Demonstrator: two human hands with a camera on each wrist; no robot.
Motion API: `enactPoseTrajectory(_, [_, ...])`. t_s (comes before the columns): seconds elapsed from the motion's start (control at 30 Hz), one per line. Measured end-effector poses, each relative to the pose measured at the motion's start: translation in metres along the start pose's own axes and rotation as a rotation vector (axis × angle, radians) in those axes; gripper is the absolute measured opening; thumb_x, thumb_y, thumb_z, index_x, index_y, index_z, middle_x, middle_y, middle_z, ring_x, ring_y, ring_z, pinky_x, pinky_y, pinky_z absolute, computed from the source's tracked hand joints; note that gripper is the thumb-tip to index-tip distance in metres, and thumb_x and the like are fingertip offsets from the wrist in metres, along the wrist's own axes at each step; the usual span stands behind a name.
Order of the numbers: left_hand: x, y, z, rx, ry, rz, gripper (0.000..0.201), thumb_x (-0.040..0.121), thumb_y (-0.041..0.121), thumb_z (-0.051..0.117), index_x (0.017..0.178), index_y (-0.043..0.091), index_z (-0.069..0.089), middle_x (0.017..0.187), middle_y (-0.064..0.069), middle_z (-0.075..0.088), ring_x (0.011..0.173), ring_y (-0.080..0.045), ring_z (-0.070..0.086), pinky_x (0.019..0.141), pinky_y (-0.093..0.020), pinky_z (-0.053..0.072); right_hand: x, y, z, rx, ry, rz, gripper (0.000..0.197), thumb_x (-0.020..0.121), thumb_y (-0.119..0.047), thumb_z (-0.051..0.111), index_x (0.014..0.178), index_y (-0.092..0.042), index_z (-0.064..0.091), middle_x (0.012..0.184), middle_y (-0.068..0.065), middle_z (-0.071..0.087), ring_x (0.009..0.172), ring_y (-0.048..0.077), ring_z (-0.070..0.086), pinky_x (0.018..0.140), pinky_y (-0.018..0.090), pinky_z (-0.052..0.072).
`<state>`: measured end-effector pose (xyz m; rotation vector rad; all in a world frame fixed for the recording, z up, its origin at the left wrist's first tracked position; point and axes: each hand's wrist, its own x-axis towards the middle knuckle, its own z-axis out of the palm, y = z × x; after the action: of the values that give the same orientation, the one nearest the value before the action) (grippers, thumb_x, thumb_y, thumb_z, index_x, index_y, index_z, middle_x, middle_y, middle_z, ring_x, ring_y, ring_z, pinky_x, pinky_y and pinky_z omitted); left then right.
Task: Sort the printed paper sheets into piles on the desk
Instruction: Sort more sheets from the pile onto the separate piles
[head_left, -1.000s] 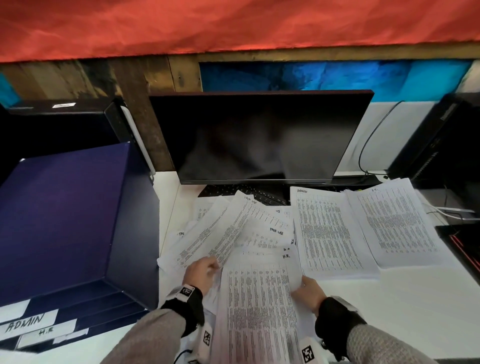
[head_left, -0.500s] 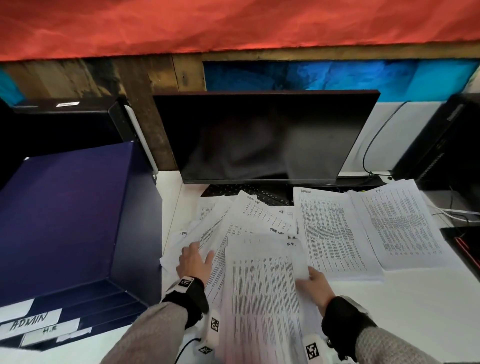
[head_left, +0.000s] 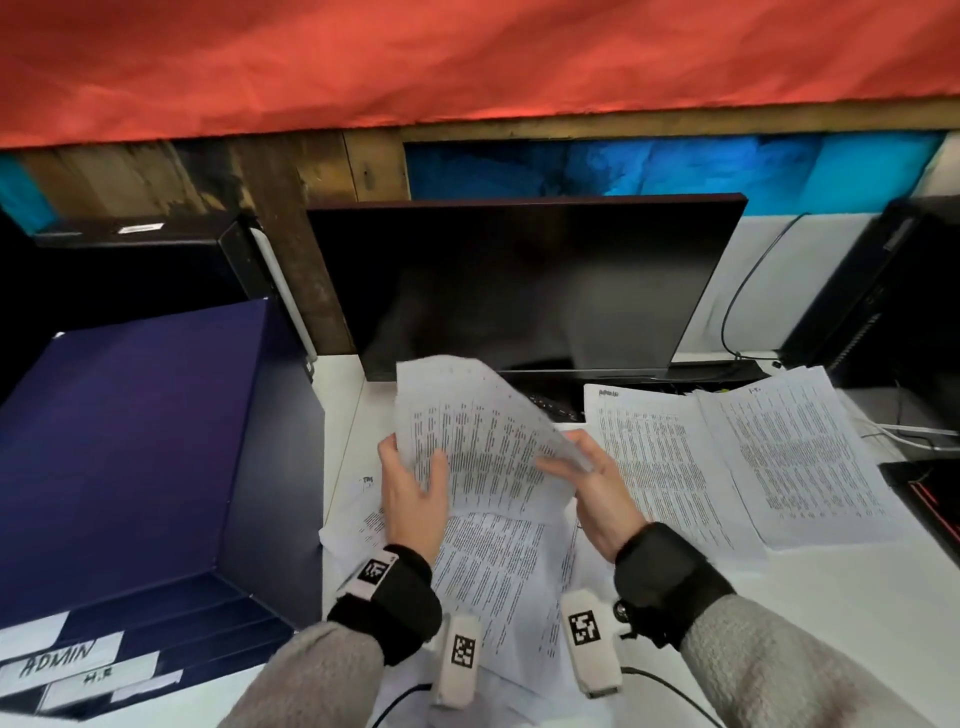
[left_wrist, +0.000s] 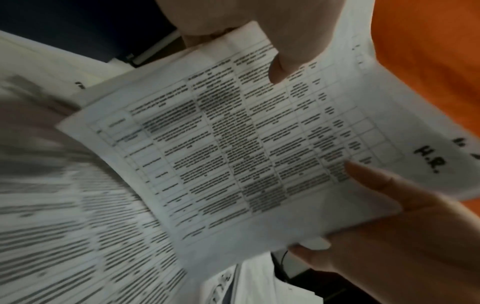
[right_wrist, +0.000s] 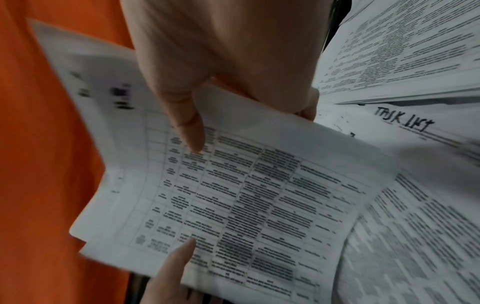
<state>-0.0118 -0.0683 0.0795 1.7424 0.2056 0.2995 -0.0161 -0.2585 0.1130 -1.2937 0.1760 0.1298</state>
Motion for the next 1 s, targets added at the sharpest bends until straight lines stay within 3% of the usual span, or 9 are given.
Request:
enactPoseTrajectory(0.1, [-0.005,-0.021,0.0,0.057,0.025,-0.057,0.037,0.093,0.02,0.052,0.123,0.017,0.031,0.127,-0.005,0.055,0.118,-0.024,0.053,0.103,-0.047,0.043,0.005,0.018,0.003,-0.069,0.1,0.047,0.022,0.078,0.001,0.066,0.087,-0.016,0.056,0.098,0.01,0.06,0.092,0.022,0.059,0.088,0.037,0.045])
enactPoseTrajectory(0.27, [0.002,-0.032,0.003,0.109,0.019,-0.105,0.029,0.095,0.013,0.048,0.119,0.016,0.033,0.123,-0.004,0.056,0.112,-0.024,0.052,0.1,-0.04,0.042,0.02,0.032,0.008,-0.092,0.153,0.125,0.02,0.087,-0.008,0.055,0.104,-0.017,0.047,0.111,0.012,0.058,0.107,0.029,0.057,0.099,0.045,0.044])
enactPoseTrajectory(0.4, [0.009,-0.039,0.003,0.093,-0.004,-0.137,0.025,0.098,0.011,0.045,0.122,0.016,0.045,0.119,-0.002,0.058,0.108,-0.018,0.053,0.094,-0.028,0.039,0.024,0.039,0.008,-0.149,0.198,0.121,0.022,0.094,-0.005,0.045,0.113,-0.016,0.041,0.107,0.008,0.057,0.091,0.018,0.058,0.081,0.034,0.049])
enactPoseTrajectory(0.57, [0.016,-0.041,-0.002,-0.119,-0.072,-0.227,0.038,0.099,0.013,0.044,0.135,0.022,0.043,0.126,0.004,0.057,0.118,-0.017,0.054,0.105,-0.039,0.041,0.021,0.038,-0.009,-0.235,0.202,0.088,0.027,0.089,-0.001,0.053,0.112,-0.011,0.044,0.105,0.004,0.058,0.09,0.013,0.059,0.07,0.023,0.048])
enactPoseTrajectory(0.67, [0.013,-0.033,0.004,-0.176,-0.158,-0.249,0.041,0.098,0.013,0.046,0.137,0.025,0.043,0.128,0.005,0.057,0.117,-0.014,0.055,0.103,-0.038,0.043,0.019,0.041,-0.024,-0.36,0.197,0.078,0.028,0.089,-0.003,0.047,0.111,-0.02,0.048,0.11,0.002,0.065,0.1,0.021,0.063,0.088,0.04,0.052])
enactPoseTrajectory(0.77, [0.006,-0.031,0.02,-0.171,-0.259,-0.297,0.03,0.098,0.021,0.049,0.128,0.021,0.047,0.12,-0.001,0.06,0.108,-0.015,0.059,0.094,-0.033,0.047,0.019,0.039,-0.056,-0.518,0.301,0.079,0.031,0.087,-0.002,0.044,0.114,-0.018,0.049,0.116,0.008,0.063,0.104,0.029,0.06,0.099,0.05,0.045])
enactPoseTrajectory(0.87, [-0.001,-0.045,0.034,0.043,-0.315,-0.335,0.023,0.097,0.036,0.048,0.115,0.021,0.05,0.114,-0.007,0.058,0.106,-0.022,0.059,0.094,-0.036,0.045,0.015,0.032,-0.117,-0.624,0.483,0.176,0.04,0.081,-0.001,0.045,0.119,-0.01,0.052,0.109,0.014,0.063,0.105,0.036,0.058,0.1,0.05,0.043])
enactPoseTrajectory(0.93, [-0.004,-0.062,0.038,0.461,-0.359,-0.265,0.026,0.097,0.033,0.048,0.119,0.02,0.049,0.12,-0.008,0.054,0.108,-0.024,0.055,0.095,-0.04,0.046,0.006,0.022,-0.165,-0.713,0.591,0.278,0.036,0.083,0.002,0.045,0.117,-0.002,0.055,0.104,0.02,0.062,0.106,0.038,0.057,0.097,0.04,0.043])
enactPoseTrajectory(1.0, [-0.01,-0.077,0.039,0.882,-0.414,-0.221,0.031,0.095,0.033,0.048,0.124,0.022,0.046,0.127,-0.007,0.047,0.113,-0.023,0.05,0.097,-0.04,0.043,-0.007,0.008,-0.214,-0.796,0.669,0.386,0.035,0.088,0.001,0.047,0.123,0.006,0.052,0.118,0.027,0.059,0.114,0.041,0.053,0.098,0.037,0.039])
